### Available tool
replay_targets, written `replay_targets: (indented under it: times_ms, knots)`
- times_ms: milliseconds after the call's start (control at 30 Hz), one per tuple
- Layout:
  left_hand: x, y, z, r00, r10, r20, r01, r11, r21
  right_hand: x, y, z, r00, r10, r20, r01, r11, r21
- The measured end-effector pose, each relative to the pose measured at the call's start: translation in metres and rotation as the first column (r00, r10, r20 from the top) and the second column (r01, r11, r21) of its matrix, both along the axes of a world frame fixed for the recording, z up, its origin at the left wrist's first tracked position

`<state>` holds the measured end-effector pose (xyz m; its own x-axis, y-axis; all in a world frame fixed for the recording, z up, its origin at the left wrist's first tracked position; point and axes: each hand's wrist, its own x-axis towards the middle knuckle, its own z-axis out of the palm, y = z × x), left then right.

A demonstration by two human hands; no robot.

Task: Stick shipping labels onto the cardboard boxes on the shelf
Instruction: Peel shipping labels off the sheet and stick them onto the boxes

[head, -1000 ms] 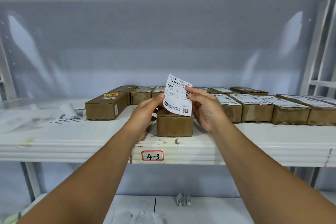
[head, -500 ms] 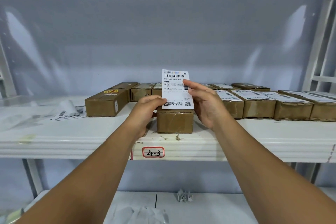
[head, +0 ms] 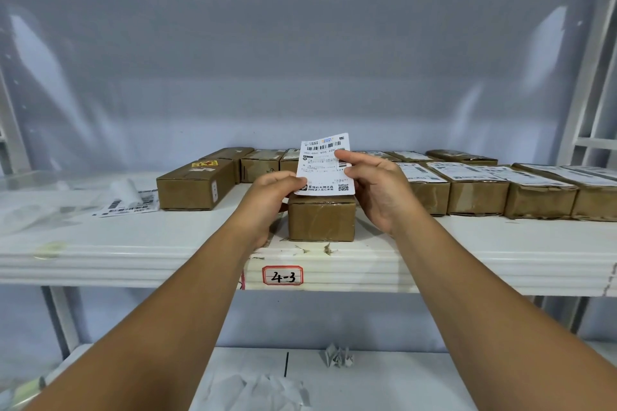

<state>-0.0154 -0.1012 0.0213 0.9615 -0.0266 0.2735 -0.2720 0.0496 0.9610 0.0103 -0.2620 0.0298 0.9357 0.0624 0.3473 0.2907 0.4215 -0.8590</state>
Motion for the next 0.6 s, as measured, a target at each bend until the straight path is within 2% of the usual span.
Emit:
replay_targets:
  times_ms: [233, 600]
  knots:
    - [-0.0055, -0.0016, 0.0015, 0.999, -0.018, -0.039, 0.019, 0.999, 0.049, 0.0004, -0.0006, -0.0018, 0.999, 0.021, 0.047, -0.019, 0.999, -0.042]
    - [-0.0046, -0.0027, 0.0011, 0.998, -0.037, -0.051, 0.038, 0.999, 0.015, -0.0013, -0.0006, -0.0014, 0.999, 0.005, 0.041, -0.003, 0.998, -0.058]
